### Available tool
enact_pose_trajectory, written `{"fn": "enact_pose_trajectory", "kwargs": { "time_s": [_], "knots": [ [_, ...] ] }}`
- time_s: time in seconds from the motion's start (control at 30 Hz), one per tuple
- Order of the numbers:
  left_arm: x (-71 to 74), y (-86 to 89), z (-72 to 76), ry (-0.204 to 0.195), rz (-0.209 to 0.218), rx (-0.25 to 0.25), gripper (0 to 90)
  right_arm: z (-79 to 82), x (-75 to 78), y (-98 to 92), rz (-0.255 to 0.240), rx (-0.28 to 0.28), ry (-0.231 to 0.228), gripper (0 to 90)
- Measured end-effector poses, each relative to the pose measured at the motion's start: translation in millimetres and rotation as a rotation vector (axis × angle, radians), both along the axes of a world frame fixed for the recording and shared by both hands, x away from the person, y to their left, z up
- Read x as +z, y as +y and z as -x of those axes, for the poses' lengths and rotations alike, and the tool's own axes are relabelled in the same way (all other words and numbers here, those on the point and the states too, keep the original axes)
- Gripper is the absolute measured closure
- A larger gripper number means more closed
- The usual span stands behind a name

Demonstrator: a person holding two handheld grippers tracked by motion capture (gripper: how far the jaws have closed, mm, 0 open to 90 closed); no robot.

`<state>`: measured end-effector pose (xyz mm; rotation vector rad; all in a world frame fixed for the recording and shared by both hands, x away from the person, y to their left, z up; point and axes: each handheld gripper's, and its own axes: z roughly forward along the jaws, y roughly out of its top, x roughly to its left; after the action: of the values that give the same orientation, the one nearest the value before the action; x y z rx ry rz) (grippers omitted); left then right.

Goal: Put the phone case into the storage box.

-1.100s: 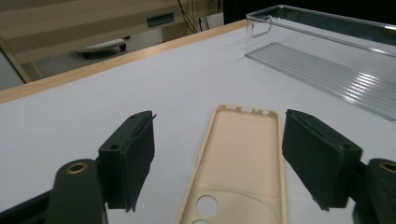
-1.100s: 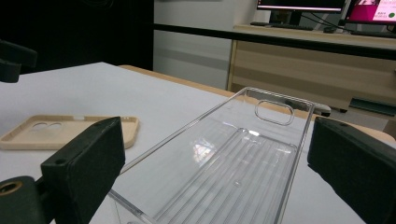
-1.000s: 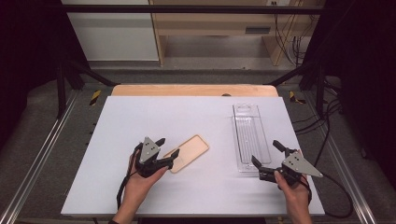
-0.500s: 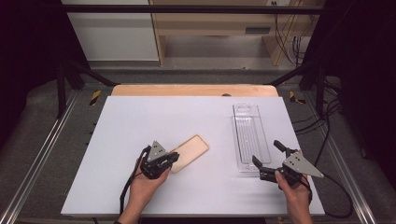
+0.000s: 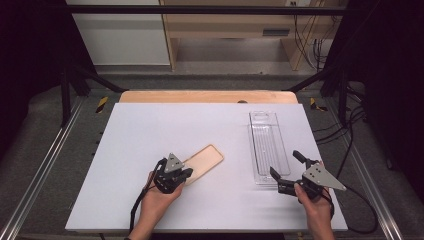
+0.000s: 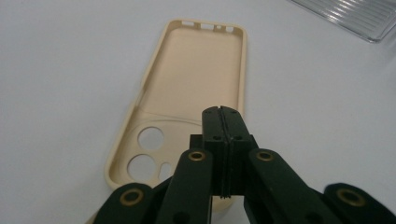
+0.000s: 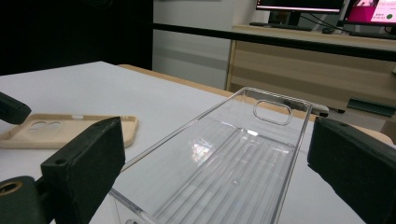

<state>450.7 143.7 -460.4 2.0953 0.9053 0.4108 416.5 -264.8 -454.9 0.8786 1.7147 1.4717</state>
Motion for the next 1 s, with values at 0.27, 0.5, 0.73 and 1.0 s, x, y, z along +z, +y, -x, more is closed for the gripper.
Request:
{"fn": "enact_pose_trajectory", "kwargs": {
  "time_s": [0.27,0.5,0.73,1.0],
  "knots": [
    [-4.3,-3.2,-2.2,0.033,-0.039,-0.002,90.0,0.6,0.6,-1.3,-0.008,0.001,-0.002,4.6],
    [-9.3,-2.2,-4.1,0.056,-0.064,0.0,90.0,1.2,0.4,-1.5,0.0,-0.002,-0.002,4.6],
    [-12.4,-3.1,-4.7,0.08,-0.094,-0.009,90.0,1.3,0.0,-1.3,0.005,0.002,-0.002,4.5],
    [-14.6,-2.8,-4.9,0.094,-0.098,-0.013,90.0,1.8,0.2,-1.3,0.005,0.0,-0.002,4.6]
  ]
}}
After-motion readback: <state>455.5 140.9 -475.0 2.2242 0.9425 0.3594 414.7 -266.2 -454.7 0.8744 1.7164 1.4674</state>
